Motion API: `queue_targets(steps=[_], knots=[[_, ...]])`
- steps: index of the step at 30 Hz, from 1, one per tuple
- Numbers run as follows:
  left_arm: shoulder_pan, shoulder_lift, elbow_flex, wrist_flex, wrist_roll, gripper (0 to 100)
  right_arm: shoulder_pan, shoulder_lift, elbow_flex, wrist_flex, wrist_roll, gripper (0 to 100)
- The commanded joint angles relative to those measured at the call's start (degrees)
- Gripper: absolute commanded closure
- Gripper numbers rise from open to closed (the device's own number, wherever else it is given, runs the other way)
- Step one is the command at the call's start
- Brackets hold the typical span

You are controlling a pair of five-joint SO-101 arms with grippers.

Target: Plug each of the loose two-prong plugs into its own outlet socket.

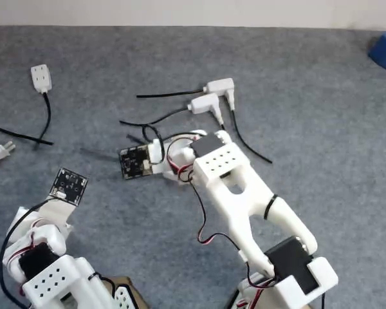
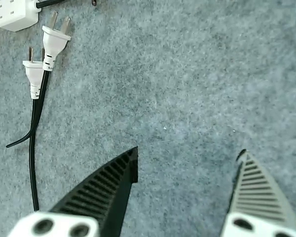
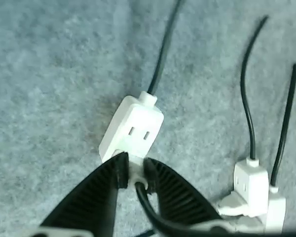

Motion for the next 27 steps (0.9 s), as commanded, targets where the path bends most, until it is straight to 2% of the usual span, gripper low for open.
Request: queue_targets(steps=[1,5,14,27], knots=[[-0.31,-0.57,-0.84,0.44,-0.09,70,3.38,1.10,-0.13,-0.66,-1.67,99.1],[-0.31,-0.57,-0.92,0.44,0.00,70,3.47,3.12,-0.48,-0.66,-2.02,99.1],[-0.31,-0.57,-0.92,0.44,0.00,70,0.84,9.36,-0.66,-0.92,-12.13,99.1],[-0.57,-0.57,-0.92,0.35,0.00,70,1.89,13.14,-0.66,-2.95,-16.70,99.0]])
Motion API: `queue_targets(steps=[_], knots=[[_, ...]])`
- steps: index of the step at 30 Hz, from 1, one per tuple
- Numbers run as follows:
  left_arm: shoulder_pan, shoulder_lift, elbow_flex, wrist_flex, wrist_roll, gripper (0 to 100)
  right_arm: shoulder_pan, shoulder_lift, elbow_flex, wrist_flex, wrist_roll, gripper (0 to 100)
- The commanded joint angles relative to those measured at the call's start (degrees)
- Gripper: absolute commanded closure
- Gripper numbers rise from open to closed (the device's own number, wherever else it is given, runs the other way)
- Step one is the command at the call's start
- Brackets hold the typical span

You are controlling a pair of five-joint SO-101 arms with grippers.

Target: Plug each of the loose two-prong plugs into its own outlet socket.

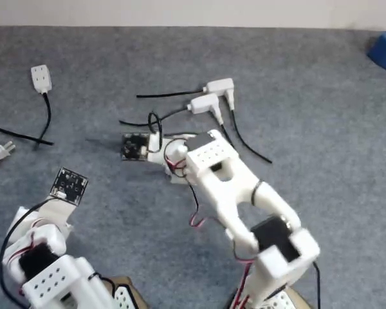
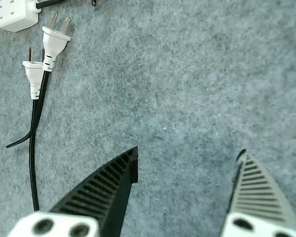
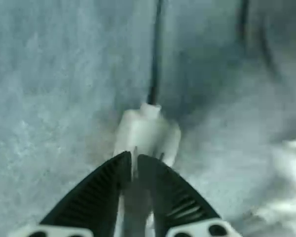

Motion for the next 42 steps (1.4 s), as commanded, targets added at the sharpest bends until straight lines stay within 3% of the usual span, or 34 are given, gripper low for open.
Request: queue_targets(steps=[1,6,13,17,22,29,42], knots=[[-0.57,-0.57,-0.92,0.35,0.00,70,2.95,2.42,0.75,-0.04,-0.62,99.0],[-0.31,-0.57,-0.92,0.44,0.00,70,4.53,2.42,0.75,0.13,-0.97,99.0],[-0.31,-0.57,-0.48,0.44,0.00,70,-0.04,2.15,-4.09,1.89,-9.58,97.8],[-0.31,-0.57,-0.48,0.44,0.00,70,-1.71,2.24,-12.00,5.85,-16.70,83.0],[-0.31,-0.57,-0.31,0.26,0.00,70,-1.80,2.15,-19.21,10.77,-19.16,66.5],[-0.31,-0.57,-0.31,0.44,0.00,70,0.31,2.07,-25.80,11.56,-25.85,65.9],[-0.31,-0.57,-0.22,0.44,0.00,70,1.89,2.51,-26.77,14.55,-20.92,65.9]])
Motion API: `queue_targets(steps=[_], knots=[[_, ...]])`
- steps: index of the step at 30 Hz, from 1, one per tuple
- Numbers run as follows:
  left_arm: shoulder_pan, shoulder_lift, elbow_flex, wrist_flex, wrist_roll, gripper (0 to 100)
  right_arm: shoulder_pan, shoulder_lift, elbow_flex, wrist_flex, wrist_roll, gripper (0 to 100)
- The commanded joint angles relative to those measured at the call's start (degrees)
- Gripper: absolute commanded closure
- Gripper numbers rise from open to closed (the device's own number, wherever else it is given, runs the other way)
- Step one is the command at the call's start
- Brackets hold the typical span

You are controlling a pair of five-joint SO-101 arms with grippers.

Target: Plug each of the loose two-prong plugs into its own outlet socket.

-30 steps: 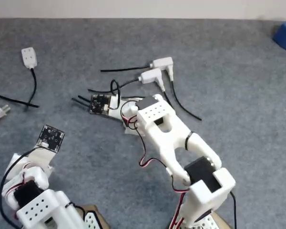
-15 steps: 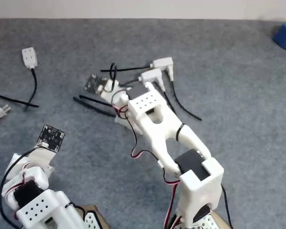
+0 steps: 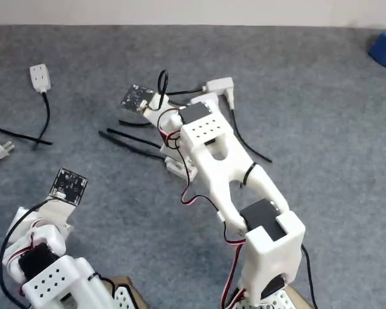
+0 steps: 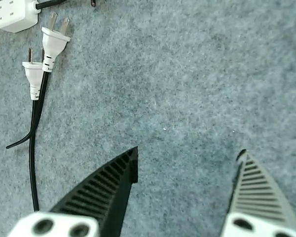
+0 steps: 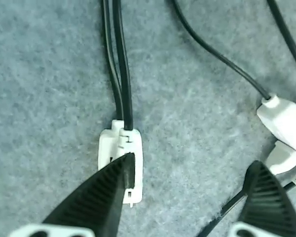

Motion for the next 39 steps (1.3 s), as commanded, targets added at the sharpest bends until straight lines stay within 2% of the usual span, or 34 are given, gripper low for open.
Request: queue_targets(steps=[1,7,14,19,29,39], knots=[[-0.31,-0.57,-0.22,0.44,0.00,70,0.22,-0.75,-2.59,0.40,0.88,65.9],[-0.31,-0.57,-0.22,0.44,0.00,70,-3.21,-0.66,-2.59,2.77,0.18,65.8],[-0.40,-0.57,-0.22,0.44,0.00,70,-4.88,-0.66,-2.86,3.91,-7.82,65.6],[-0.48,-0.57,-0.22,0.44,0.00,70,-4.97,2.24,-3.12,3.56,-7.82,65.6],[-0.31,-0.57,-0.22,0.26,-0.09,70,-5.14,10.15,-13.58,7.34,-7.91,65.9],[-0.48,-0.57,1.19,0.09,-0.26,70,-7.25,10.51,-18.86,14.02,-14.33,65.9]])
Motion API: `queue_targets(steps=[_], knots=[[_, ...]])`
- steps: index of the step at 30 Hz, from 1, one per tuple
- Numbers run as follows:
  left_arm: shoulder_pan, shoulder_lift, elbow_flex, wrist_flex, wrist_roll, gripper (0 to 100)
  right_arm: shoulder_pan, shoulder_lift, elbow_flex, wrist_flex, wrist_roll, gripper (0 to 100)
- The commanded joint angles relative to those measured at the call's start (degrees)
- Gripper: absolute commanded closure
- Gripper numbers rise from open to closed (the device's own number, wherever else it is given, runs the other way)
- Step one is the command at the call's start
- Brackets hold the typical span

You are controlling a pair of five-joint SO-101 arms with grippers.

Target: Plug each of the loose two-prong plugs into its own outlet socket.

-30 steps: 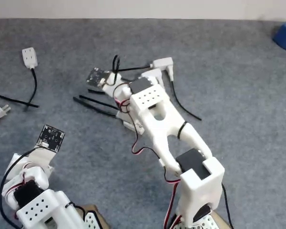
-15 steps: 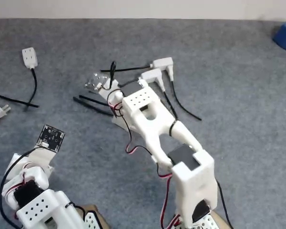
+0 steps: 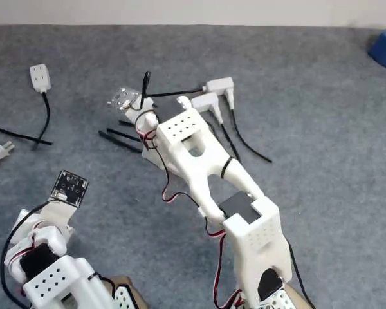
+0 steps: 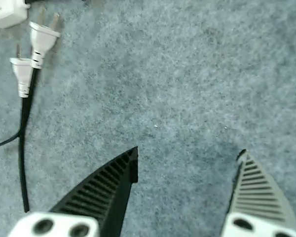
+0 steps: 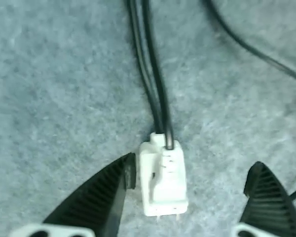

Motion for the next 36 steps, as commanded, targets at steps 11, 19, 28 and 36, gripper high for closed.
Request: queue_targets(steps=[11,19,28,36], knots=[[-0.48,-0.57,-0.40,0.09,-0.26,70,-1.19,-1.19,-2.68,0.84,-1.76,85.3],[-0.57,-0.57,-0.75,0.09,-0.26,70,-0.04,-1.01,-2.59,0.84,-1.67,87.4],[-0.57,-0.57,-0.57,0.09,-0.26,70,3.82,-1.10,-2.77,0.75,2.64,82.2],[-0.57,-0.57,-0.75,0.09,-0.26,70,3.56,-1.10,-2.59,0.75,2.29,78.8]])
